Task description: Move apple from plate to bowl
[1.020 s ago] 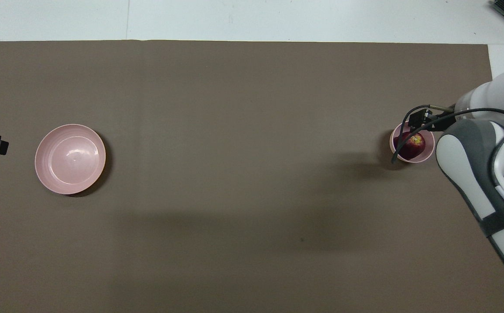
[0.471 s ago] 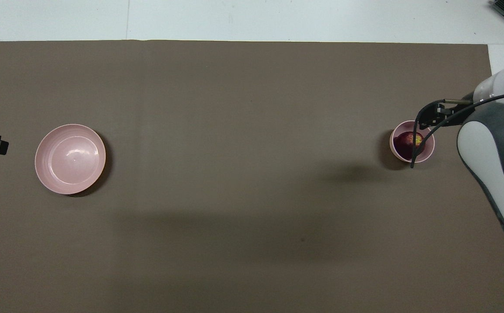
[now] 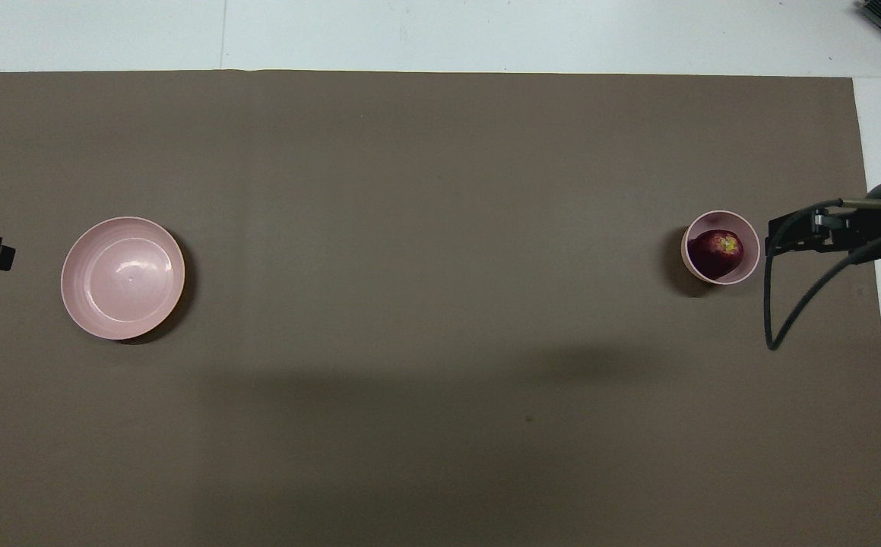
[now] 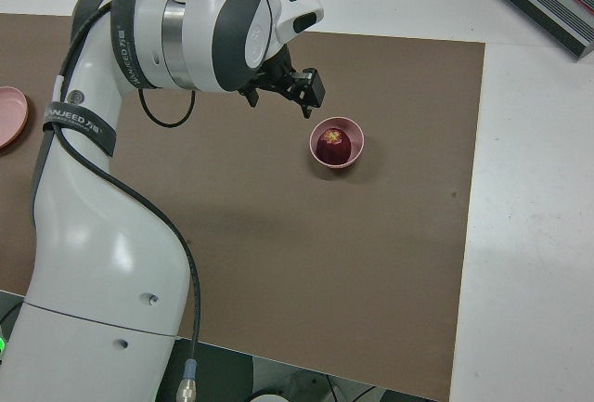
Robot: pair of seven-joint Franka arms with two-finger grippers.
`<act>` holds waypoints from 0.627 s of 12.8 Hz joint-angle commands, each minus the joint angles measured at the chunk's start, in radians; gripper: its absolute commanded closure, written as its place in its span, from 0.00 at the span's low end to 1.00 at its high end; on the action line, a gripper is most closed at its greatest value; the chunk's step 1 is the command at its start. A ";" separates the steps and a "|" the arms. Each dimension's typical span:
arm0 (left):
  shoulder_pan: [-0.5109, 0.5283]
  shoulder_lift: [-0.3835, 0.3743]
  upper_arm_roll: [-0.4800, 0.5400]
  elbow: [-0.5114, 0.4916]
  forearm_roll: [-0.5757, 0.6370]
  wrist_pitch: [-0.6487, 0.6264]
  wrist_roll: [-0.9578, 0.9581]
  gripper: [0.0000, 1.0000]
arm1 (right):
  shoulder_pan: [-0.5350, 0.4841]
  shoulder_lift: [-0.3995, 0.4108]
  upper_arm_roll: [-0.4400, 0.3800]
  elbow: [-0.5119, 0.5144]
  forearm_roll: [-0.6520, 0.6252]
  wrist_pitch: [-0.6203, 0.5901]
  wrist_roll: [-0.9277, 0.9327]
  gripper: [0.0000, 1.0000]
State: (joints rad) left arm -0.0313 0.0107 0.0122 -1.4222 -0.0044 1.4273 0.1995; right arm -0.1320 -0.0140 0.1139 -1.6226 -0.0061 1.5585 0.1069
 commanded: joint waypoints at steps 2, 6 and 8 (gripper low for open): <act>0.002 -0.024 -0.001 -0.027 0.020 -0.001 0.003 0.00 | -0.014 0.002 -0.002 0.007 0.029 -0.034 -0.003 0.00; 0.002 -0.024 -0.001 -0.027 0.020 -0.001 0.003 0.00 | 0.000 0.028 0.006 0.113 0.021 -0.116 -0.003 0.00; 0.002 -0.024 -0.001 -0.027 0.020 -0.001 0.003 0.00 | 0.000 0.034 0.009 0.115 0.023 -0.112 -0.003 0.00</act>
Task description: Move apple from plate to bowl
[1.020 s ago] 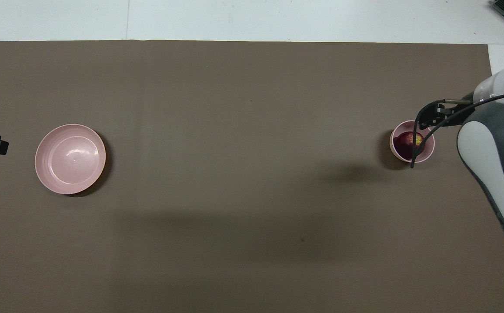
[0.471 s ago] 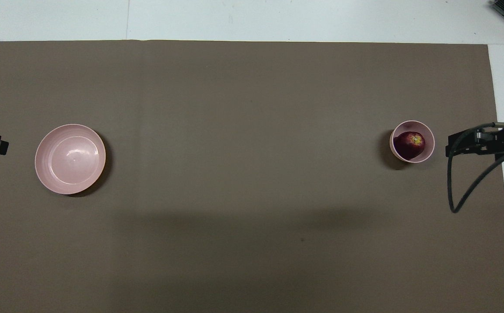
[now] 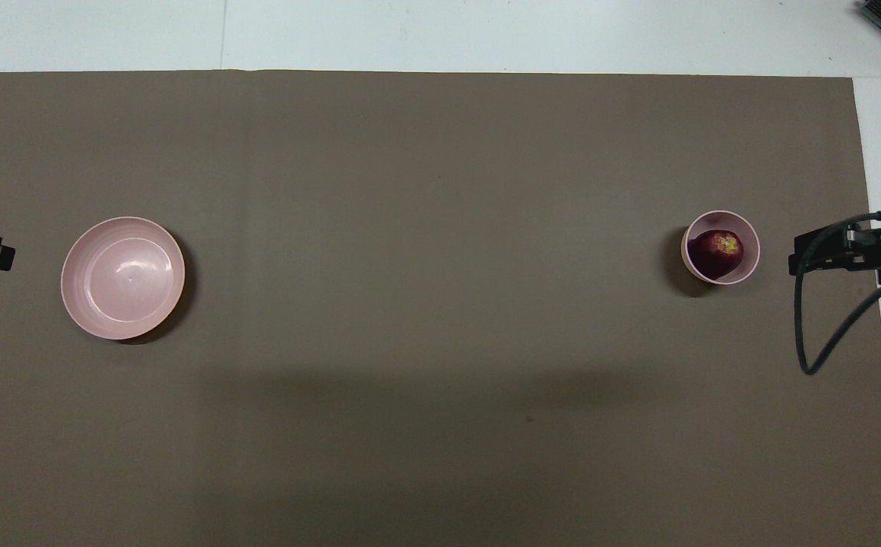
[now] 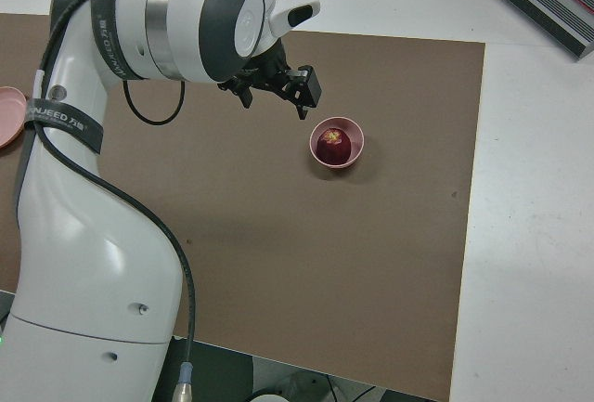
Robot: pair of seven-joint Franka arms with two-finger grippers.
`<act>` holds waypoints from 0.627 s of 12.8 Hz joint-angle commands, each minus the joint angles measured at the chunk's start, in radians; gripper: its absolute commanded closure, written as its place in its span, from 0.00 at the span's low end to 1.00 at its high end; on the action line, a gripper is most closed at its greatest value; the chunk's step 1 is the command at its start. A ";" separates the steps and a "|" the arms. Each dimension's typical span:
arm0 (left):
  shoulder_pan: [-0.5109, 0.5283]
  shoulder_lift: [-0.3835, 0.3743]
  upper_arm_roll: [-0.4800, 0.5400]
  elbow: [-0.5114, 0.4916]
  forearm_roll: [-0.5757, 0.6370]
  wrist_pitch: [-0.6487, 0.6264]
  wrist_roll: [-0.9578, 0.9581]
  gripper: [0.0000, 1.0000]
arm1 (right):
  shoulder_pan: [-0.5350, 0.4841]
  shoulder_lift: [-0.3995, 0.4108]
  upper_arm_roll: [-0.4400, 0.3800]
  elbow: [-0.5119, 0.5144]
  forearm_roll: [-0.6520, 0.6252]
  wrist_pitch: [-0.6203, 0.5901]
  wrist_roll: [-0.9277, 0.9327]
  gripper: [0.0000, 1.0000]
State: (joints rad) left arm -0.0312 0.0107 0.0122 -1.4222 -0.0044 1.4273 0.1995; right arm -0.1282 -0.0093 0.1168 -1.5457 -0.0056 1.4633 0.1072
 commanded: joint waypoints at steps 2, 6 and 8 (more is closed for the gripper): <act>0.002 -0.024 -0.001 -0.027 0.020 -0.001 0.003 0.00 | -0.005 0.029 0.006 0.038 0.007 0.011 -0.047 0.00; 0.002 -0.024 -0.001 -0.027 0.020 -0.001 0.003 0.00 | -0.004 0.019 0.006 0.024 0.010 0.014 -0.054 0.00; 0.002 -0.024 -0.001 -0.027 0.020 -0.001 0.003 0.00 | -0.007 0.019 0.004 0.022 0.021 0.014 -0.054 0.00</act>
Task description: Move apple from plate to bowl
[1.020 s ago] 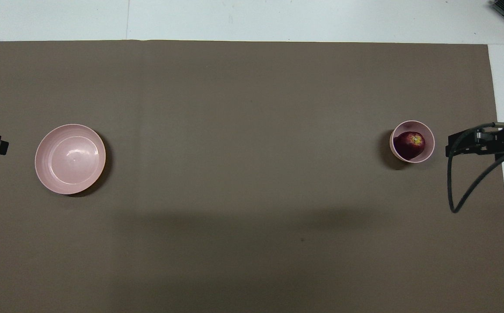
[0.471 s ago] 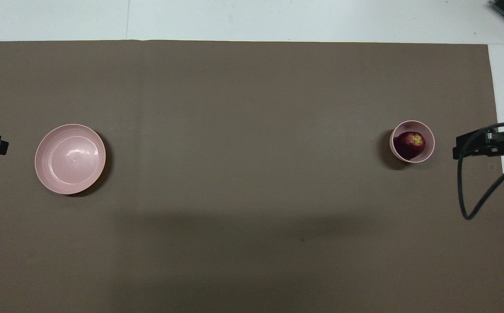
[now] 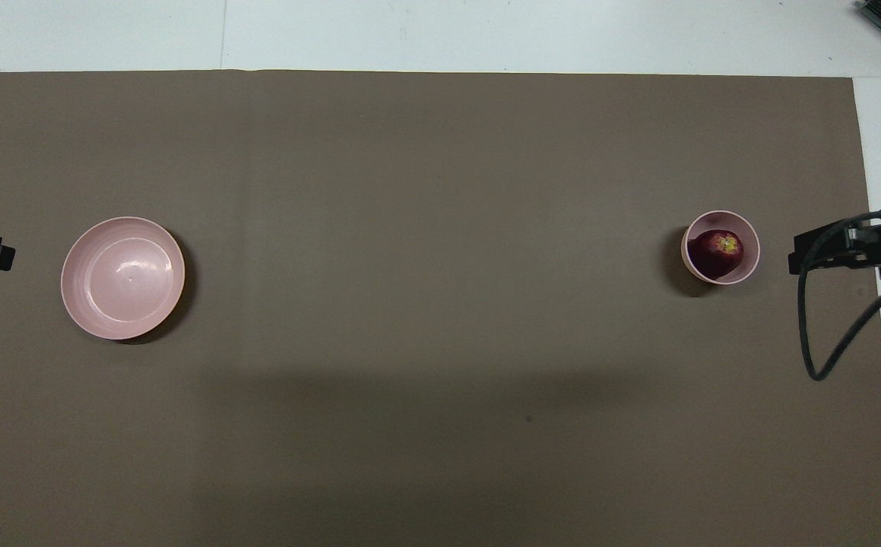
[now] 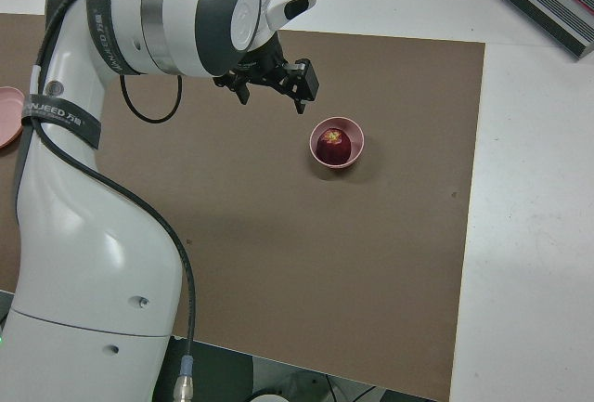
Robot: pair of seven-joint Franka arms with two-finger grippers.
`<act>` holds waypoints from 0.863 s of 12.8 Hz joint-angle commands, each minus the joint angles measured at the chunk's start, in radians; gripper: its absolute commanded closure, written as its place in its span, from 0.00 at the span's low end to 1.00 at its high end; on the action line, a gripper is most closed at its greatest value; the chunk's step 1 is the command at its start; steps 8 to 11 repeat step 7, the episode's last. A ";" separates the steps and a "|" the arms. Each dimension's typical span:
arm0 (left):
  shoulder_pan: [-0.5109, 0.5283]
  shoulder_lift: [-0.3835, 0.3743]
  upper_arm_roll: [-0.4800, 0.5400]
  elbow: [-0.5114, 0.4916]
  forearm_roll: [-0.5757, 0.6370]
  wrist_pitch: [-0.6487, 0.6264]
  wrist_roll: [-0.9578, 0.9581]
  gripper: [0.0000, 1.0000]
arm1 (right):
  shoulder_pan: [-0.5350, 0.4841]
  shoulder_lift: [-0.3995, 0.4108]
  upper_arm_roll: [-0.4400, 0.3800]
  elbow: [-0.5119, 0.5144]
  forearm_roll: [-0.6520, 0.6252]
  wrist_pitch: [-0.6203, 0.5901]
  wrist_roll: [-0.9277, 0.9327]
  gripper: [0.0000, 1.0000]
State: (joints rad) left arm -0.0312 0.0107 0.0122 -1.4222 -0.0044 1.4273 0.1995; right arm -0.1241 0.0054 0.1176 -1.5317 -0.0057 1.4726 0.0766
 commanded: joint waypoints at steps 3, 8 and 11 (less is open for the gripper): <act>0.002 -0.024 -0.001 -0.027 0.020 -0.001 0.003 0.00 | -0.009 0.002 0.004 0.007 0.021 0.002 -0.021 0.00; 0.002 -0.024 -0.001 -0.027 0.020 -0.001 0.003 0.00 | -0.009 -0.007 0.004 -0.008 0.021 -0.002 -0.020 0.00; 0.002 -0.024 -0.001 -0.027 0.020 -0.001 0.003 0.00 | -0.009 -0.007 0.004 -0.008 0.021 -0.002 -0.020 0.00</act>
